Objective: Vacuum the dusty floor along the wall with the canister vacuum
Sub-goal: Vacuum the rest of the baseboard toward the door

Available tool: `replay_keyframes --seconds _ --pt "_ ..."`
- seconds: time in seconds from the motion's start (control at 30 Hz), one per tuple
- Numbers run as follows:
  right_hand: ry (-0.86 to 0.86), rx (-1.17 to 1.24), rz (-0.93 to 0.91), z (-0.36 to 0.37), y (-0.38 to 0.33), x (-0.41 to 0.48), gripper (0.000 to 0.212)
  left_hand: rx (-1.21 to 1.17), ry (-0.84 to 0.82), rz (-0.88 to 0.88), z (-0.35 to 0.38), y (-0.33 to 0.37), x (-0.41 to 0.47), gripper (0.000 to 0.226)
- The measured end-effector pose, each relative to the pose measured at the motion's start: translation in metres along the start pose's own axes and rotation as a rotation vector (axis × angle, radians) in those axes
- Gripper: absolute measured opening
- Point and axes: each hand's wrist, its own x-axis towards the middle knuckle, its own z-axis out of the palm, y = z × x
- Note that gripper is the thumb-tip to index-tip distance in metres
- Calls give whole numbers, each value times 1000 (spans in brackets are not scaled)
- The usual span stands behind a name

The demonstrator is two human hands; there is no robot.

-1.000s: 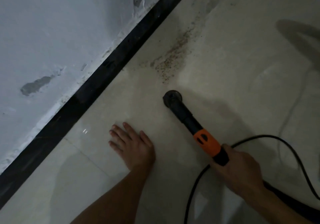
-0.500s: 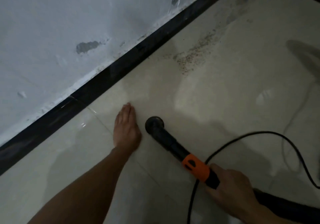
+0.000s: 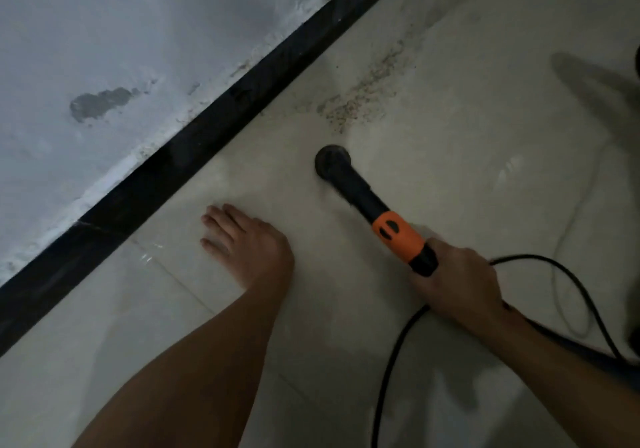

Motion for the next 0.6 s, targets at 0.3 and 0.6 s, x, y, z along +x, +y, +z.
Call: replay_keyframes --seconds 0.3,0.6 --pt "136 213 306 -44 21 76 28 11 -56 -6 -5 4 0 59" --pt "4 46 200 -27 3 62 28 22 -91 -24 -13 9 -1 60"
